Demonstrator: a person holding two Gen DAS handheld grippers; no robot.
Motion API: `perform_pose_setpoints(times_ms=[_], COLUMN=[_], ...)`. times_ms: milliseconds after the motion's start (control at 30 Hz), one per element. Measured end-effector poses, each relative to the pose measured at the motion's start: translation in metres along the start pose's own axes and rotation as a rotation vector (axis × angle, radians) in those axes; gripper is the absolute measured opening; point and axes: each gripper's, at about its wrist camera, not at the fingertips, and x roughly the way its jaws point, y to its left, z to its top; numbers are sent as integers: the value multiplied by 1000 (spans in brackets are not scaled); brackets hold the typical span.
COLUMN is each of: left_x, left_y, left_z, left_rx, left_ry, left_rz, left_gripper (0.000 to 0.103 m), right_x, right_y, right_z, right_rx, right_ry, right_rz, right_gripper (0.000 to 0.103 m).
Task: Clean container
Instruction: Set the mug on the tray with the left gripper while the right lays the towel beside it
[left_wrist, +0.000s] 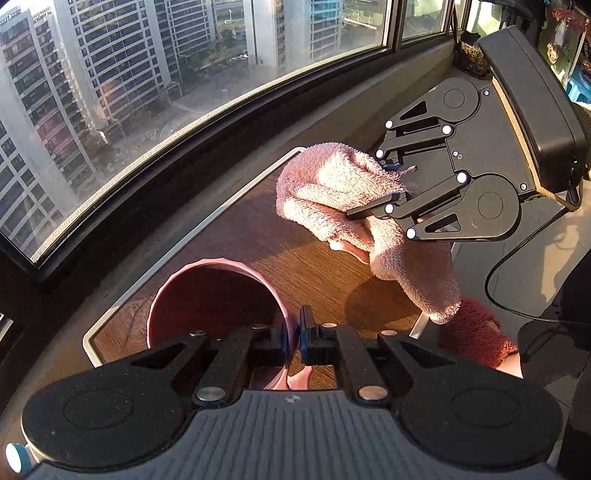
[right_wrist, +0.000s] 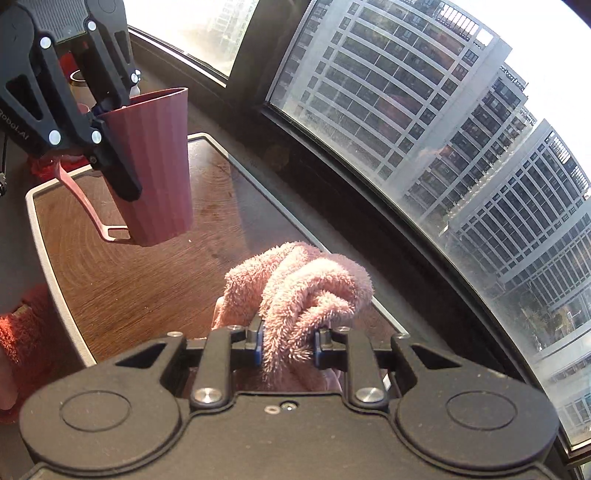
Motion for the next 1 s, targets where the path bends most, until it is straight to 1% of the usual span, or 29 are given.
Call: perform_pose_setpoints(times_ms=[67,167,300,333,533,633,700,767,833,900,967,1000], left_x=[9,22,43,49,61,65,67,65,59,51,45,43], left_y=[-2,-5,-11,-7,-9,-10,-10,-10,-11,-9,-9,-9], left_z=[3,11,30,34,43,50,55,58,58,60,61,61], left_rx=[59,109,149,159,198,204,206,201,195,194,193,188], left_ry=[34,79,146,162,211,239,248,248,246,247,248,255], left_rz=[20,22,24,25,18,17,25,25,31,38,46,51], left_gripper=[6,6,6,6,6,6,7,7,7,9,10,12], right_x=[6,12,21,22,27,27,28,26,22,17,11,7], right_y=[-5,-11,-10,-10,-8,-11,-12,-15,-17,-19,-22,-23], right_z=[-1,-2,-2,-3,-3,-4,-3,-4,-5,-6,-6,-5], right_rx=[42,85,90,88,101,129,154,176,206,228,246,254], right_ry=[10,26,49,52,64,64,63,64,64,54,39,34], right_rz=[-14,-17,-16,-11,-1,-1,3,2,13,19,24,25], right_gripper=[22,23,24,24,25,32,38,41,45,52,54,56])
